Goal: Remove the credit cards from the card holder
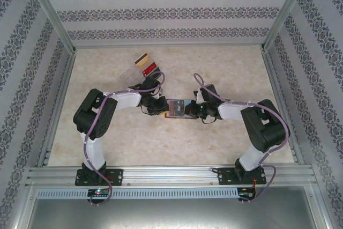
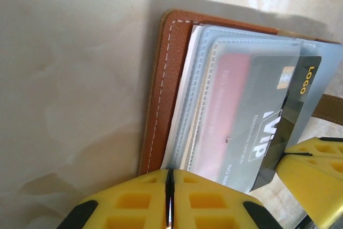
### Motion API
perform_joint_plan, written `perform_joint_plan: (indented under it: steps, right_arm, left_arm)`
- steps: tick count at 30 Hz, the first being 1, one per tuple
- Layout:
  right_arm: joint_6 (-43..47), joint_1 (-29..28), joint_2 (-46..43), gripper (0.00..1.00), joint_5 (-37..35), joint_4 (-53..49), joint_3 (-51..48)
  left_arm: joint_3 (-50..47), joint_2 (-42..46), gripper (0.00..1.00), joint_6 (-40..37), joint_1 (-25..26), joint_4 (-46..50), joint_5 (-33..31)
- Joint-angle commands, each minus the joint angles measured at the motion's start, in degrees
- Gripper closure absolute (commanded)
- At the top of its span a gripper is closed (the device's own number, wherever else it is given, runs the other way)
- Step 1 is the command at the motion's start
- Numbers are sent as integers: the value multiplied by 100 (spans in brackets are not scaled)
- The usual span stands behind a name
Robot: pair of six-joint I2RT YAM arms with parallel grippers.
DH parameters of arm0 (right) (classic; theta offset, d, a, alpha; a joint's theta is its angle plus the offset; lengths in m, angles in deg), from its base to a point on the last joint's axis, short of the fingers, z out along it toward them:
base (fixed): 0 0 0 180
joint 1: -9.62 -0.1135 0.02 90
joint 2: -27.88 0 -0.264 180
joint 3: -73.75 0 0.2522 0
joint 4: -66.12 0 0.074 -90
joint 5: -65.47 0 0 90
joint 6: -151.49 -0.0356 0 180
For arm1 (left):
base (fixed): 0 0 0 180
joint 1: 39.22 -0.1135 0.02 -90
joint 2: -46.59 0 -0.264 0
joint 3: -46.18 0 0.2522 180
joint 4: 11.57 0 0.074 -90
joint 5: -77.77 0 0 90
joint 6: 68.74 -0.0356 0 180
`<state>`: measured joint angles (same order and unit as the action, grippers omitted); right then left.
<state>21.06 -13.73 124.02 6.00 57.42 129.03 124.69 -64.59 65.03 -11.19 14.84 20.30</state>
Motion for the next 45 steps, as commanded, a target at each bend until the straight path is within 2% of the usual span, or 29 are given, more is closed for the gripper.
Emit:
perform_joint_plan:
  steps: [1,8,13,18,26,33,39,42,45]
  right_arm:
    - [116,33,-122,100,101,-46,-56]
    - [81,39,-65,99,85,-84,47]
    - [-66,83,9,81,85,-44,76]
    - [-158,122,39,76,117,20,85]
    - [-220,136,222,75,224,123,274]
    - [-261,129,454,74,191,100,370]
    - [-331,115,563,74,358,286,416]
    - [-326,109,573,77,405,298,518]
    - [-345,120,547,86,296,259,552]
  left_arm:
    - [9,40,88,-173,-19,431,-403]
    - [142,532,88,-316,-21,344,-306]
    - [194,391,89,-245,48,-10,84]
    - [421,-23,91,-216,183,-52,144]
    - [539,-366,94,-170,176,125,-24]
    - [426,-540,95,-253,177,580,-411]
    - [317,-616,95,-245,171,608,-436]
    - [320,-616,95,-253,174,616,-434]
    - [352,-599,95,-272,170,637,-436]
